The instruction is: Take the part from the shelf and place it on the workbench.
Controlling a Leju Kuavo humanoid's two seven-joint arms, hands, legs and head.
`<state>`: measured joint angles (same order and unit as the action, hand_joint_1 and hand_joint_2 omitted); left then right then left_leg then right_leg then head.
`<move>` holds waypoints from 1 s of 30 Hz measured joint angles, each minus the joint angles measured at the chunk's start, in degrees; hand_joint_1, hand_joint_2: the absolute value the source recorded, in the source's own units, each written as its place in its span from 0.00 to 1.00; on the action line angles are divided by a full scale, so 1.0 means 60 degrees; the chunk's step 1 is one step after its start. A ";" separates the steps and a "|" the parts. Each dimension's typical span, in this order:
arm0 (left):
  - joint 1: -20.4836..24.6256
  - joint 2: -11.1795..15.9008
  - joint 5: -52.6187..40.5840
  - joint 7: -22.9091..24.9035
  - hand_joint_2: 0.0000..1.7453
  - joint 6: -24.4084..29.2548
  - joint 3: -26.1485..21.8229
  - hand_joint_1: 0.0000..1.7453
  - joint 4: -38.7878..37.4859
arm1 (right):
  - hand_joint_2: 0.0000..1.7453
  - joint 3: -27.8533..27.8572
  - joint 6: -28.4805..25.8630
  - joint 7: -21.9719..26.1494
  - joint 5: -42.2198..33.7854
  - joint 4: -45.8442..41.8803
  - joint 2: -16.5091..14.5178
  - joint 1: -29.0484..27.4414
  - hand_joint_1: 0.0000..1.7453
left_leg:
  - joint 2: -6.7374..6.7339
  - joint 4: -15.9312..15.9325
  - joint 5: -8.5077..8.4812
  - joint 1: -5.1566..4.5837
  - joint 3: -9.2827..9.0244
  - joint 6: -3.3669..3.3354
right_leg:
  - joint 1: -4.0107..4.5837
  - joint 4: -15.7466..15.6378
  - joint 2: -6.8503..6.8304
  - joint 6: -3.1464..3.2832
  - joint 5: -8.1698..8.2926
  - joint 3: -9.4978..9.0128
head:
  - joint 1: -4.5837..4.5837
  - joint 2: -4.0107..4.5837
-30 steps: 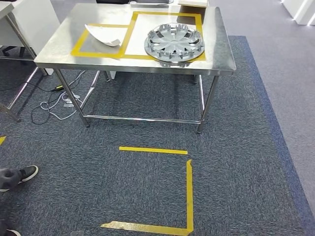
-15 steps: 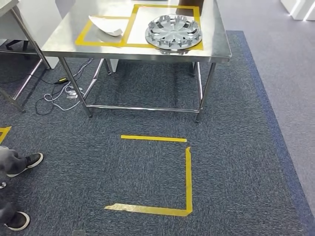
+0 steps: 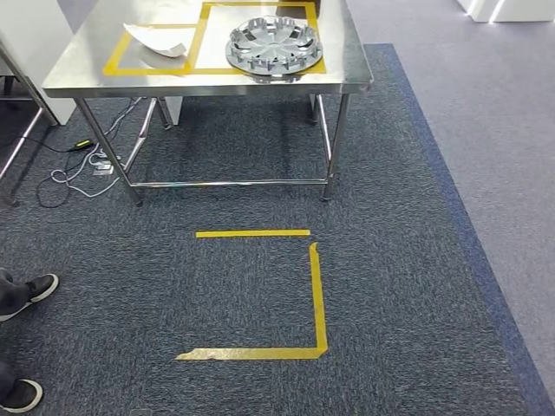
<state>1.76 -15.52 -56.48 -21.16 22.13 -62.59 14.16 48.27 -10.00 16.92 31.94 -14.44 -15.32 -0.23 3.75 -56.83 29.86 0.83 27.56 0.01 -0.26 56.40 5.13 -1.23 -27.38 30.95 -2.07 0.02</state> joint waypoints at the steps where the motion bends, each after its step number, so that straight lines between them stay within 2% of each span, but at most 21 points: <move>1: -0.0004 -0.0012 0.0004 -0.0028 0.00 0.0018 -0.0006 0.00 0.0000 | 0.00 0.0011 0.0004 0.0003 0.0020 0.0001 0.0001 -0.0007 0.00 | -0.0131 0.0036 -0.0018 0.0006 0.0020 -0.0069 | -0.0006 0.0039 -0.0012 -0.0046 0.0002 0.0082 | -0.0006 0.0000; 3: 0.0003 -0.0043 0.0009 -0.0065 0.00 0.0044 -0.0023 0.00 0.0000 | 0.00 0.0035 0.0007 0.0003 0.0036 0.0004 0.0003 -0.0017 0.00 | -0.0377 0.0085 -0.0102 0.0020 0.0093 -0.0223 | -0.0003 0.0484 -0.0311 -0.0124 -0.0322 0.0384 | 0.0057 0.0000; 4: 0.0001 -0.0050 0.0011 -0.0063 0.00 0.0056 -0.0036 0.00 0.0000 | 0.00 0.0043 0.0007 0.0003 0.0043 0.0005 0.0004 -0.0012 0.00 | -0.0514 0.0092 -0.0143 0.0011 0.0140 -0.0278 | -0.0009 0.0990 -0.0527 -0.0152 -0.0645 0.0632 | 0.0085 0.0000; 6: -0.0014 -0.0055 0.0011 -0.0048 0.00 0.0070 -0.0057 0.00 0.0000 | 0.00 0.0049 0.0009 0.0007 0.0060 0.0008 0.0005 -0.0001 0.00 | -0.0794 0.0078 -0.0208 -0.0023 0.0264 -0.0326 | -0.0014 0.2237 -0.0726 -0.0207 -0.1256 0.1167 | 0.0127 0.0000; 7: -0.0019 -0.0055 0.0010 -0.0032 0.00 0.0074 -0.0066 0.00 0.0000 | 0.00 0.0056 0.0009 0.0011 0.0067 0.0009 0.0007 -0.0010 0.00 | -0.0941 0.0072 -0.0237 -0.0037 0.0319 -0.0333 | -0.0017 0.2635 -0.0759 -0.0223 -0.1371 0.1300 | 0.0126 0.0000; 8: -0.0019 -0.0057 0.0008 -0.0018 0.00 0.0074 -0.0070 0.00 0.0000 | 0.00 0.0068 0.0009 0.0015 0.0074 0.0009 0.0009 -0.0024 0.00 | -0.1077 0.0064 -0.0261 -0.0047 0.0366 -0.0330 | -0.0018 0.2690 -0.0787 -0.0229 -0.1315 0.1255 | 0.0127 0.0000; 9: -0.0016 -0.0060 0.0005 -0.0005 0.00 0.0072 -0.0073 0.00 0.0000 | 0.00 0.0085 0.0009 0.0019 0.0079 0.0009 0.0010 -0.0039 0.00 | -0.1205 0.0056 -0.0281 -0.0053 0.0394 -0.0320 | -0.0017 0.2345 -0.0844 -0.0223 -0.1101 0.0994 | 0.0127 0.0000; 10: -0.0012 -0.0070 0.0003 0.0005 0.00 0.0069 -0.0074 0.00 0.0000 | 0.00 0.0101 0.0009 0.0023 0.0086 0.0009 0.0012 -0.0045 0.00 | -0.1316 0.0046 -0.0295 -0.0055 0.0407 -0.0303 | -0.0016 0.1715 -0.0970 -0.0206 -0.0821 0.0574 | 0.0129 0.0000; 12: -0.0003 -0.0088 0.0000 0.0009 0.00 0.0050 -0.0076 0.00 0.0000 | 0.00 0.0124 0.0008 0.0027 0.0102 0.0008 0.0014 -0.0012 0.00 | -0.1517 0.0004 -0.0308 -0.0104 0.0424 -0.0235 | 0.0017 0.0426 -0.1383 -0.0133 -0.0487 -0.0198 | 0.0133 0.0000; 14: 0.0020 -0.0098 0.0000 0.0011 0.00 0.0023 -0.0078 0.00 0.0000 | 0.00 0.0130 0.0005 0.0018 0.0127 0.0008 0.0015 0.0018 0.00 | -0.1690 -0.0037 -0.0328 -0.0160 0.0443 -0.0136 | 0.0057 -0.0036 -0.1551 -0.0008 -0.0457 -0.0372 | 0.0127 0.0000; 16: 0.0061 -0.0101 0.0001 0.0009 0.00 -0.0001 -0.0080 0.00 0.0000 | 0.00 0.0135 0.0000 -0.0017 0.0164 0.0009 0.0016 -0.0017 0.00 | -0.1800 -0.0075 -0.0324 -0.0151 0.0448 -0.0036 | 0.0053 -0.0043 -0.1374 0.0135 -0.0390 -0.0274 | 0.0126 0.0000; 18: 0.0084 -0.0104 0.0001 0.0001 0.00 -0.0015 -0.0091 0.00 0.0000 | 0.00 0.0142 -0.0009 -0.0057 0.0208 0.0009 0.0020 -0.0039 0.00 | -0.1467 -0.0418 -0.0005 -0.0107 0.0563 0.0072 | 0.0025 -0.0060 -0.1199 0.0271 -0.0304 -0.0249 | 0.0112 0.0000; 20: 0.0069 -0.0104 0.0000 -0.0015 0.00 -0.0024 -0.0116 0.00 0.0000 | 0.00 0.0148 -0.0012 -0.0081 0.0247 0.0009 0.0023 -0.0011 0.00 | -0.0935 -0.1519 0.0721 -0.0073 0.0980 0.0146 | 0.0023 -0.0057 -0.0986 0.0382 -0.0207 -0.0198 | 0.0087 0.0000; 21: 0.0057 -0.0102 0.0001 -0.0023 0.00 -0.0036 -0.0128 0.00 0.0000 | 0.00 0.0150 -0.0012 -0.0088 0.0262 0.0009 0.0026 -0.0001 0.00 | -0.0793 -0.2176 0.1045 -0.0068 0.1229 0.0153 | 0.0038 -0.0049 -0.0856 0.0414 -0.0165 -0.0153 | 0.0085 0.0000; 22: 0.0047 -0.0101 0.0001 -0.0027 0.00 -0.0050 -0.0138 0.00 0.0000 | 0.00 0.0155 -0.0011 -0.0095 0.0276 0.0009 0.0032 -0.0001 0.00 | -0.0735 -0.2637 0.1194 -0.0071 0.1394 0.0141 | 0.0058 -0.0040 -0.0723 0.0427 -0.0134 -0.0115 | 0.0085 0.0000; 23: 0.0043 -0.0098 0.0000 -0.0029 0.00 -0.0068 -0.0143 0.00 0.0000 | 0.00 0.0163 -0.0012 -0.0103 0.0290 0.0009 0.0039 -0.0007 0.00 | -0.0709 -0.2762 0.1135 -0.0077 0.1419 0.0114 | 0.0079 -0.0032 -0.0589 0.0427 -0.0114 -0.0093 | 0.0084 0.0000; 24: 0.0044 -0.0096 -0.0001 -0.0027 0.00 -0.0083 -0.0146 0.00 0.0000 | 0.00 0.0172 -0.0013 -0.0115 0.0308 0.0009 0.0046 -0.0012 0.00 | -0.0669 -0.2516 0.0890 -0.0085 0.1286 0.0064 | 0.0100 -0.0022 -0.0452 0.0425 -0.0100 -0.0084 | 0.0085 0.0000; 25: 0.0048 -0.0095 -0.0004 -0.0016 0.00 -0.0098 -0.0148 0.00 0.0000 | 0.00 0.0182 -0.0013 -0.0130 0.0328 0.0009 0.0051 -0.0012 0.00 | -0.0562 -0.1955 0.0521 -0.0096 0.1024 -0.0008 | 0.0118 -0.0014 -0.0317 0.0420 -0.0089 -0.0084 | 0.0085 0.0000; 27: 0.0059 -0.0080 -0.0009 0.0013 0.00 -0.0123 -0.0158 0.00 0.0000 | 0.00 0.0195 -0.0013 -0.0179 0.0379 0.0015 0.0056 0.0006 0.00 | -0.0059 -0.0713 -0.0067 -0.0110 0.0483 -0.0192 | 0.0140 0.0020 -0.0058 0.0387 -0.0064 -0.0051 | 0.0097 0.0000; 29: 0.0072 -0.0064 -0.0023 0.0047 0.00 -0.0141 -0.0181 0.00 0.0000 | 0.00 0.0201 -0.0013 -0.0239 0.0427 0.0022 0.0067 0.0032 0.00 | 0.0247 -0.0143 -0.0184 -0.0125 0.0281 -0.0279 | 0.0114 0.0071 0.0165 0.0297 -0.0012 0.0074 | 0.0091 0.0000; 30: 0.0081 -0.0059 -0.0034 0.0062 0.00 -0.0146 -0.0195 0.00 0.0000 | 0.00 0.0204 -0.0013 -0.0269 0.0447 0.0025 0.0075 0.0035 0.00 | 0.0176 -0.0077 -0.0183 -0.0132 0.0284 -0.0281 | 0.0094 0.0083 0.0277 0.0235 0.0023 0.0143 | 0.0086 0.0000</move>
<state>2.25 -15.87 -56.68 -20.79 21.26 -63.76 14.16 49.50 -10.08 15.31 34.63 -14.29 -14.87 -0.03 4.81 -57.29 28.76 0.04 29.27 -1.68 0.31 56.89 6.79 0.18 -27.24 31.81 -1.55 0.02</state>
